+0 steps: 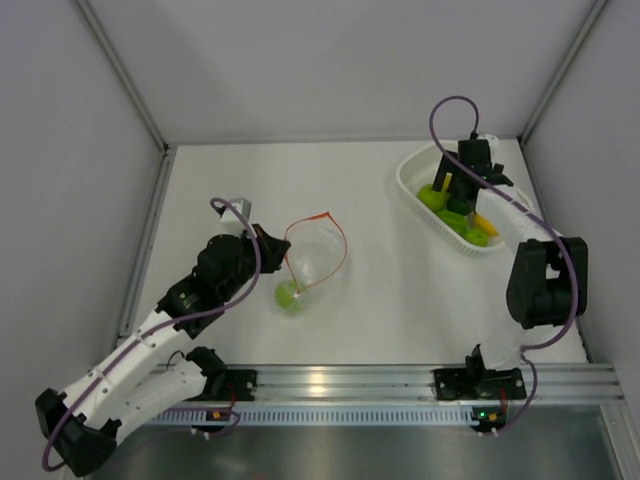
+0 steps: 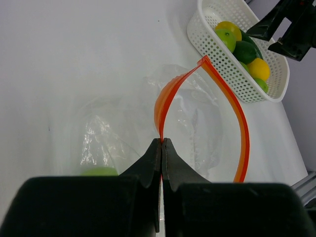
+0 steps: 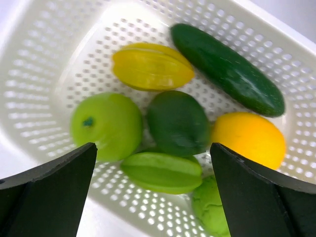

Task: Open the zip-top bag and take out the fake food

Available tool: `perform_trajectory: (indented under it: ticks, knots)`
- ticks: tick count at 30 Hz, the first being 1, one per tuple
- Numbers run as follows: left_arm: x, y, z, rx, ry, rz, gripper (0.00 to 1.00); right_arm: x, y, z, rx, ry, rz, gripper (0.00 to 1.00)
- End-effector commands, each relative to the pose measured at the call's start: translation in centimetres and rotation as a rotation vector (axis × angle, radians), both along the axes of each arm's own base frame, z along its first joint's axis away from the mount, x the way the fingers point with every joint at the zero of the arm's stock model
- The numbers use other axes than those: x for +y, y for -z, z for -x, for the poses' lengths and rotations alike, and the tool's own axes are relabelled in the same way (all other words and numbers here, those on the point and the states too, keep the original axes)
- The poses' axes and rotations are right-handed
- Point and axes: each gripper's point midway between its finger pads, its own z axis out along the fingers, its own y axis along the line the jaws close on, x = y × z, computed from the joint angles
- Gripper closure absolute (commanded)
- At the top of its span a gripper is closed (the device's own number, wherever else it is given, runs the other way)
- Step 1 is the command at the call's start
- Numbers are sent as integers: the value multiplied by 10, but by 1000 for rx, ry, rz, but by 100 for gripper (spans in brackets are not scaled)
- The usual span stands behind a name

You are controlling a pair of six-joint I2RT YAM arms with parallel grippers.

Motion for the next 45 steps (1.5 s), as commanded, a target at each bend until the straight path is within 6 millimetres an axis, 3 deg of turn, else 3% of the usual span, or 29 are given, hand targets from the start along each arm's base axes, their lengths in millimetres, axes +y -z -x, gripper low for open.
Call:
perform_trajectory:
  ticks: [1,2,4,8,9,11,14,18,20,22,26,28,29,34,36,37,38,42,45]
  knots:
    - [-4,-31,-4,-55,0,62,100,27,-75,0,-223,-89,-183,1]
    - [-5,-31,-5,-53,0,62,100,38,-71,4,-226,-157,-241,1]
    - [-5,-32,-5,-50,-3,67,100,59,-92,9,-299,-264,-353,1]
    - [-5,-35,-7,-47,-20,84,100,99,-107,30,-317,-372,-476,16]
    - [-5,-37,-8,-47,-24,91,100,119,-111,37,-310,-409,-494,18]
    - [-4,-40,-7,-52,-28,98,100,136,-122,49,-311,-440,-498,26]
    - [-1,-43,-7,-63,-40,105,100,187,-138,76,-313,-543,-469,36]
    - [2,-44,-7,-66,-55,112,100,231,-158,110,-337,-639,-447,50]
    - [2,-45,-7,-64,-56,116,100,256,-164,129,-334,-698,-449,52]
    - [0,-45,-8,-58,-56,119,100,270,-164,142,-321,-725,-436,56]
    - [-6,-46,-9,-51,-27,111,100,318,-159,189,-279,-885,-426,57]
    - [-14,-47,-7,-31,15,108,100,331,-147,200,-245,-924,-404,57]
    - [-18,-56,-6,-40,35,120,100,340,-143,210,-229,-949,-404,57]
    - [-38,-65,-3,12,131,101,100,357,-113,227,-156,-993,-409,57]
    - [-55,-81,5,18,240,120,100,364,-103,232,-139,-1011,-405,57]
    - [-65,-76,3,49,279,114,100,365,-95,234,-121,-1014,-394,56]
    - [-78,-90,11,47,367,143,100,365,-85,234,-98,-1016,-374,56]
    - [-107,-83,18,136,520,163,100,342,-61,226,-73,-925,-277,57]
    - [-120,-58,19,203,578,169,100,312,-47,217,-83,-828,-182,56]
